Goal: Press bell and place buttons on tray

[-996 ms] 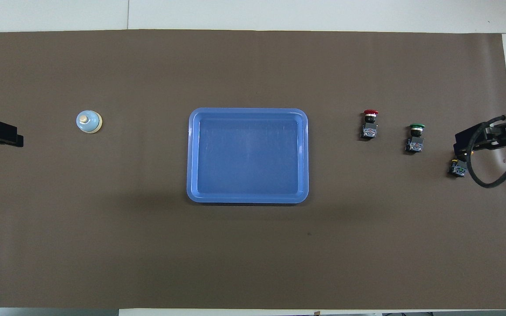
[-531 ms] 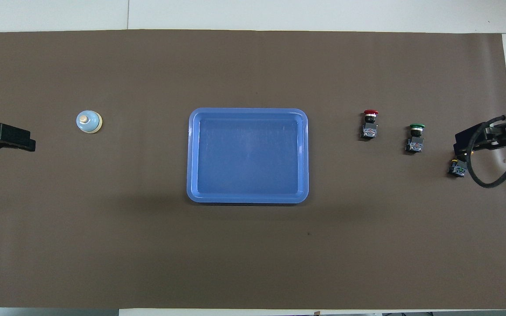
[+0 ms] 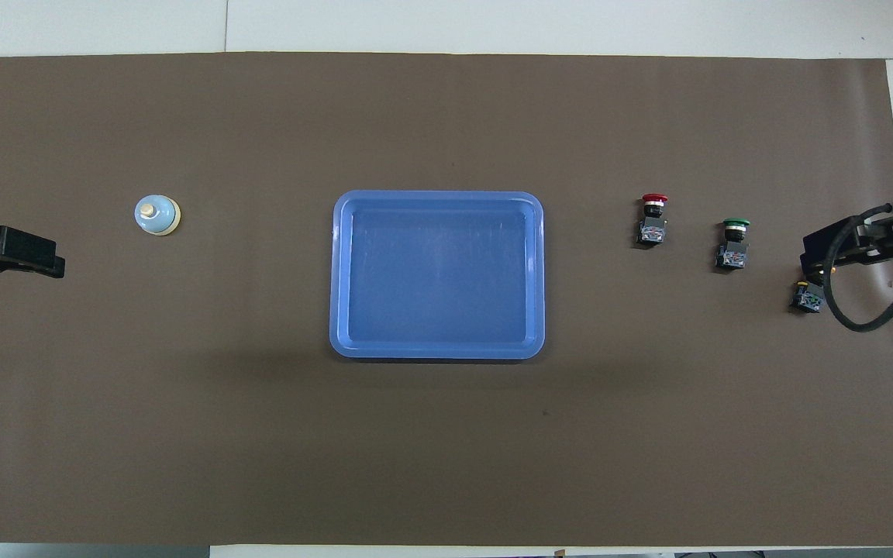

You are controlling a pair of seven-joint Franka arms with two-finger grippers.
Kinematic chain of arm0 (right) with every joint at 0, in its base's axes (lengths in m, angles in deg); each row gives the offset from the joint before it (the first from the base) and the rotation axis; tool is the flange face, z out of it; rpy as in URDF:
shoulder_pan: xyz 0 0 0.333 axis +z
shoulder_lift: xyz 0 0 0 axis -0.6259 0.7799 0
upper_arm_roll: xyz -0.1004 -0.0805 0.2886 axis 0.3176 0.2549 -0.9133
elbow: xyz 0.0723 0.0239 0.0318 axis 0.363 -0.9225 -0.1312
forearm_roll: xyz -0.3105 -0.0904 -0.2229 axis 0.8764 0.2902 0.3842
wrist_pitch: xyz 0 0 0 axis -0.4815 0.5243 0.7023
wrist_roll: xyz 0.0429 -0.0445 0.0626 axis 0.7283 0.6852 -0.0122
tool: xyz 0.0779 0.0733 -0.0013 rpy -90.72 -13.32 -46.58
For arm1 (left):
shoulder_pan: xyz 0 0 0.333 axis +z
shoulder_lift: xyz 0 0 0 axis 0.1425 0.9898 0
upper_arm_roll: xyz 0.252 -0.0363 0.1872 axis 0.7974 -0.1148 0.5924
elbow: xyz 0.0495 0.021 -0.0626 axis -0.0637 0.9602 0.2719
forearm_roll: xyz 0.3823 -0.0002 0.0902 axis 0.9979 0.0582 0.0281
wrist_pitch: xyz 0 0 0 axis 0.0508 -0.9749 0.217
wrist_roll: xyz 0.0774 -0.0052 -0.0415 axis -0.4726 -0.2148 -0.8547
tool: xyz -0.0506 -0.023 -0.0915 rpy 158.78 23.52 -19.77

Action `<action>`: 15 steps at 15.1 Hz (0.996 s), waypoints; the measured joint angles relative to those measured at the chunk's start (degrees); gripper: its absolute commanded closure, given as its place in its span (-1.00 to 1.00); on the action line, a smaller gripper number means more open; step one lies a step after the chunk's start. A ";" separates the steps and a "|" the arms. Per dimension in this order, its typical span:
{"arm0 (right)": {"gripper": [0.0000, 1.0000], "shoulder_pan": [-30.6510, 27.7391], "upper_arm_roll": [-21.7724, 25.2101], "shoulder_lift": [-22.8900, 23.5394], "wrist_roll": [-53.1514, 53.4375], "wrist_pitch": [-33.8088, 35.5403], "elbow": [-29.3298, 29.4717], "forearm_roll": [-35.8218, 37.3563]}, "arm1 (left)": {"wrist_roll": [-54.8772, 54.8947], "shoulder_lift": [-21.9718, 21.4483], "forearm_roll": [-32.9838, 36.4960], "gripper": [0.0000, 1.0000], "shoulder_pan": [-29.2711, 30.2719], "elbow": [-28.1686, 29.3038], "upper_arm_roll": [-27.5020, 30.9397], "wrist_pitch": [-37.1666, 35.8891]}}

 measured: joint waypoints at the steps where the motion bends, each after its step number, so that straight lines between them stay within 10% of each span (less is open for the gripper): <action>1: -1.00 0.10 -0.08 0.00 0.00 -0.02 -0.02 0.00 | -0.01 -0.13 0.00 -1.00 0.03 0.00 0.12 0.00; 15: -1.00 5.91 -0.73 3.40 12.60 -30.25 -20.46 -0.03 | -0.02 -0.32 0.00 -1.00 0.15 0.00 0.66 0.00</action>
